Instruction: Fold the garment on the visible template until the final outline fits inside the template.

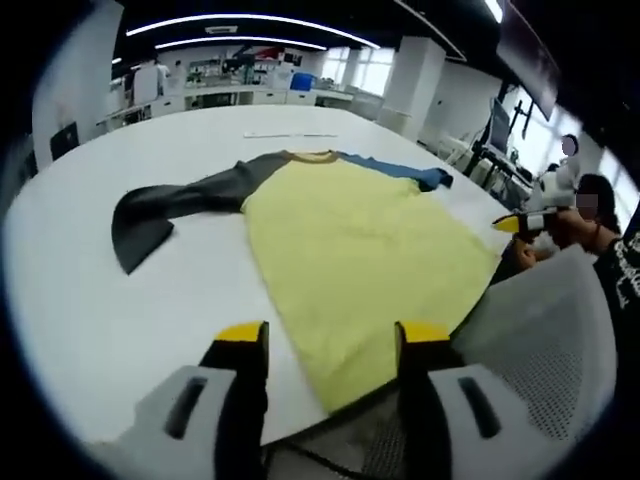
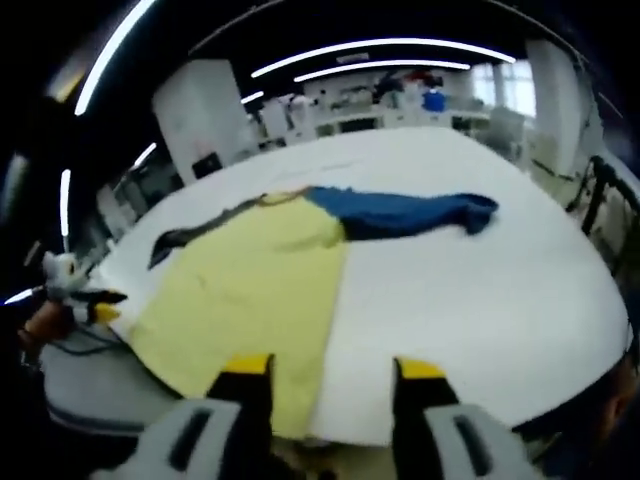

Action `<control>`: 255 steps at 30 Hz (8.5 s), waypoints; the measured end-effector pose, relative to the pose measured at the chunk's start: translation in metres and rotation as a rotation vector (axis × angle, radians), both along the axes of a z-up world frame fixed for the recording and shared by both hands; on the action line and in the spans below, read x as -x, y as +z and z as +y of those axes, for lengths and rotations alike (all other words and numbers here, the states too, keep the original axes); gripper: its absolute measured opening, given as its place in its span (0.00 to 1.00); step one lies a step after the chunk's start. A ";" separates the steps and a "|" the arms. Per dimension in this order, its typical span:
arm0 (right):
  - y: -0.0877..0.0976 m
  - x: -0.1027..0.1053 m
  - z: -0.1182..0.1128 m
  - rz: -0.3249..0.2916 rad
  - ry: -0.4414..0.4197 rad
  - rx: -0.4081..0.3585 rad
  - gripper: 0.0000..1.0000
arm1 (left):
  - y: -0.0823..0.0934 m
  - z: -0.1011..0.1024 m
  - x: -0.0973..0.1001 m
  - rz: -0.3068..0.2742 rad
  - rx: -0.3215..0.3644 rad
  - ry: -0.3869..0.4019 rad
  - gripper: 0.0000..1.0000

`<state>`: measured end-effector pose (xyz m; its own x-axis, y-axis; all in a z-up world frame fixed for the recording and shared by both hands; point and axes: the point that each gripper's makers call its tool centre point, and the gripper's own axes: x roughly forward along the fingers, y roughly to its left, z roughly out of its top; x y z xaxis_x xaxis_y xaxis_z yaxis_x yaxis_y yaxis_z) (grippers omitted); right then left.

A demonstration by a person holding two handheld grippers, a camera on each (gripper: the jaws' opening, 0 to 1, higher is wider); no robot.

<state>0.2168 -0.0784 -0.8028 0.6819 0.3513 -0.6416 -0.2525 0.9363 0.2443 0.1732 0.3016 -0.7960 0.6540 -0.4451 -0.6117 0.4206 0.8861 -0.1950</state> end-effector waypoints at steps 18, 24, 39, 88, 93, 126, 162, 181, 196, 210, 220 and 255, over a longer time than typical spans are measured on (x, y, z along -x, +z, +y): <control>0.006 -0.079 -0.077 -0.092 -0.103 0.107 0.47 | 0.015 0.007 -0.017 -0.095 -0.009 0.031 0.78; 0.007 -0.108 -0.096 -0.117 -0.151 0.094 0.43 | 0.021 0.009 -0.022 -0.123 -0.008 0.048 0.83; -0.005 -0.168 -0.117 -0.133 -0.140 0.145 0.32 | 0.039 0.011 -0.043 -0.209 0.025 0.113 0.98; -0.018 -0.153 -0.194 -0.098 -0.249 0.344 0.00 | 0.029 0.011 -0.044 -0.167 0.012 0.107 0.96; -0.027 -0.149 -0.196 -0.079 -0.254 0.346 0.00 | 0.030 0.012 -0.045 -0.168 0.010 0.107 0.95; -0.033 -0.142 -0.164 -0.052 -0.129 0.274 0.16 | 0.033 0.012 -0.040 -0.172 0.009 0.113 0.94; -0.041 -0.140 -0.193 0.003 -0.332 0.208 0.13 | 0.026 0.017 -0.036 -0.149 -0.006 0.125 0.90; -0.042 -0.143 -0.191 0.059 -0.385 0.157 0.02 | 0.028 0.018 -0.033 -0.145 -0.014 0.126 0.87; -0.032 -0.148 -0.208 0.024 -0.451 0.091 0.00 | 0.032 0.020 -0.033 -0.159 -0.016 0.123 0.87; -0.018 -0.139 -0.230 -0.020 -0.614 0.077 0.00 | 0.031 0.024 -0.032 -0.161 -0.008 0.134 0.88; -0.020 -0.140 -0.231 -0.002 -0.641 0.056 0.00 | 0.032 0.030 -0.032 -0.166 -0.010 0.150 0.89; 0.023 -0.191 -0.151 -0.092 -0.389 0.058 0.00 | 0.025 0.031 -0.026 -0.153 -0.025 0.136 0.97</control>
